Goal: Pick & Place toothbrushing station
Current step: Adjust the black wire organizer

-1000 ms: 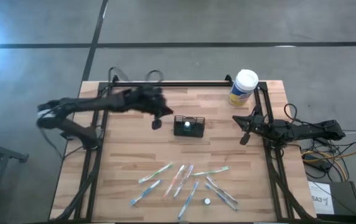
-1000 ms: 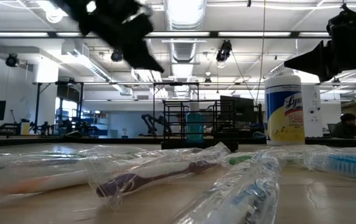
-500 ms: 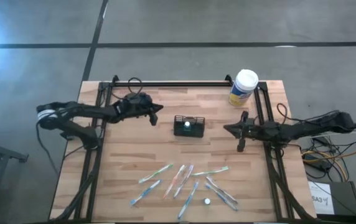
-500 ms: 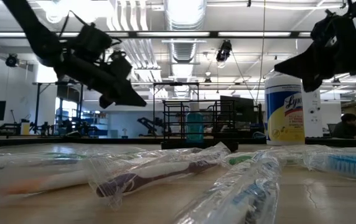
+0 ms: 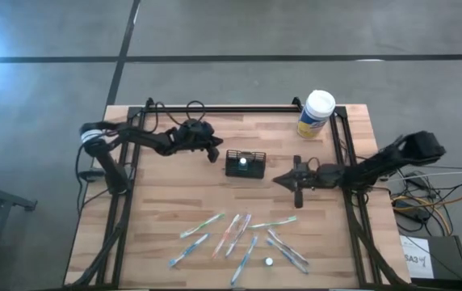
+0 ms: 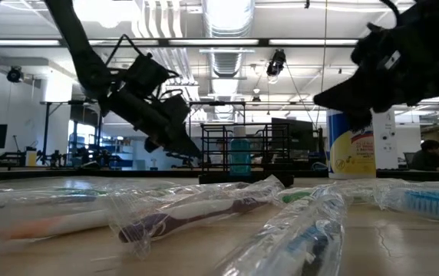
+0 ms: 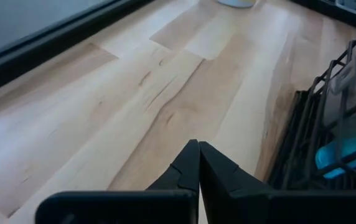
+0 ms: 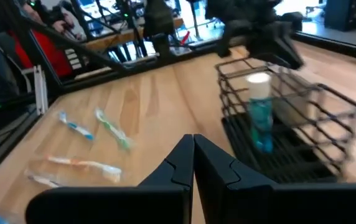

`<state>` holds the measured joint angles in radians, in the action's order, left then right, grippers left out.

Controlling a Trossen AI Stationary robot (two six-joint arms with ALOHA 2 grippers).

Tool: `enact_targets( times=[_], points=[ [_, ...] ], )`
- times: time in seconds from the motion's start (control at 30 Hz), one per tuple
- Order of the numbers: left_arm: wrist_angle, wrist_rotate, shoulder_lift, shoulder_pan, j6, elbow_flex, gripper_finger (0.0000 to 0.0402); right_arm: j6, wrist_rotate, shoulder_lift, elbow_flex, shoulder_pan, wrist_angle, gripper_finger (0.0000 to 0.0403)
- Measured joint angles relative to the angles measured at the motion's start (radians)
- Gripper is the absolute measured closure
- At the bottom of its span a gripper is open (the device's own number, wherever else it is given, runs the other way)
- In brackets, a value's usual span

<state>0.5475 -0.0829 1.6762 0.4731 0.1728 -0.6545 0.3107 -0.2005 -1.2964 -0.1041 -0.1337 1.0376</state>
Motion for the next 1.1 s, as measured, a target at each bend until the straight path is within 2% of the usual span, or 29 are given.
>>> enact_targets(
  times=[0.2,0.5,0.63,1.1],
  points=[
    [0.002,-0.014,0.003,0.011,-0.015,-0.002,0.0397,0.004,0.002,-0.224,-0.100,-0.004,0.076,0.0394],
    [-0.009,-0.085,0.002,0.017,0.041,0.003,0.0397,0.034,-0.007,-0.414,-0.208,-0.004,0.078,0.0394],
    [-0.009,-0.099,0.002,0.016,0.047,0.004,0.0399,0.034,-0.010,-0.445,-0.227,-0.003,0.073,0.0394],
    [-0.009,-0.105,0.002,-0.039,0.063,0.004,0.0398,0.084,-0.171,-0.451,-0.206,0.032,0.034,0.0394]
  ],
)
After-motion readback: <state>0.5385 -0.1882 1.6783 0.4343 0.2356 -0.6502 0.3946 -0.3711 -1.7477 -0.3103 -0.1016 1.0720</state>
